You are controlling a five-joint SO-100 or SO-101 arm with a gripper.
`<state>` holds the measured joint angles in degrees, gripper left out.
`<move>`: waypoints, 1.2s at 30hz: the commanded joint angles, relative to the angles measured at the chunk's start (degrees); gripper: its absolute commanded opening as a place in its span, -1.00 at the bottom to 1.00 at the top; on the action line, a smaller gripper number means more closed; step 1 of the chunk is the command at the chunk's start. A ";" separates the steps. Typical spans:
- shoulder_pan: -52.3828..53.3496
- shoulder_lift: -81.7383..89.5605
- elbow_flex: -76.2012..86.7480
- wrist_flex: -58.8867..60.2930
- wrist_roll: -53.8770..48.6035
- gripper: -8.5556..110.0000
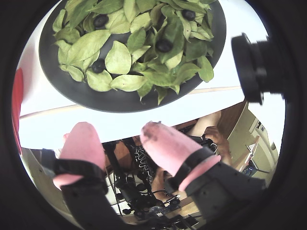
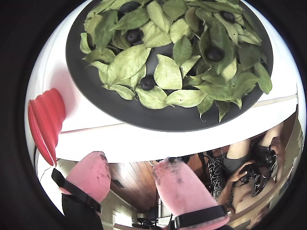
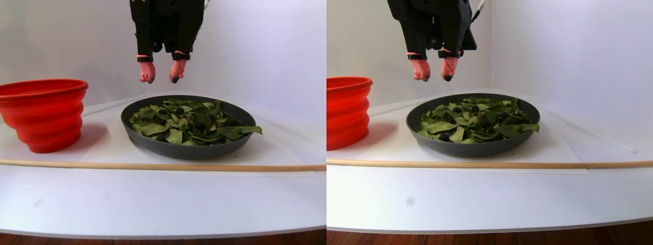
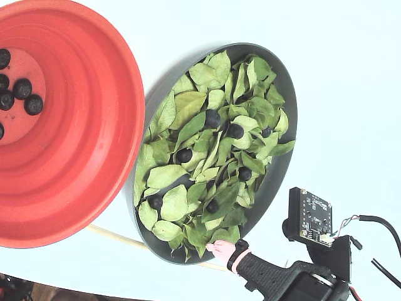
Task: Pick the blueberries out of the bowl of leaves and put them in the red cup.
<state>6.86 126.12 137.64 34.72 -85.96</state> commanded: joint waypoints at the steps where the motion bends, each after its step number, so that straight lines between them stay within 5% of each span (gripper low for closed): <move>1: 0.18 -0.70 -0.26 -2.55 -0.53 -0.57; 36: -0.44 -24.17 -1.41 -24.08 -1.93 -0.59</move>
<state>6.50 101.95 137.90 12.22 -87.45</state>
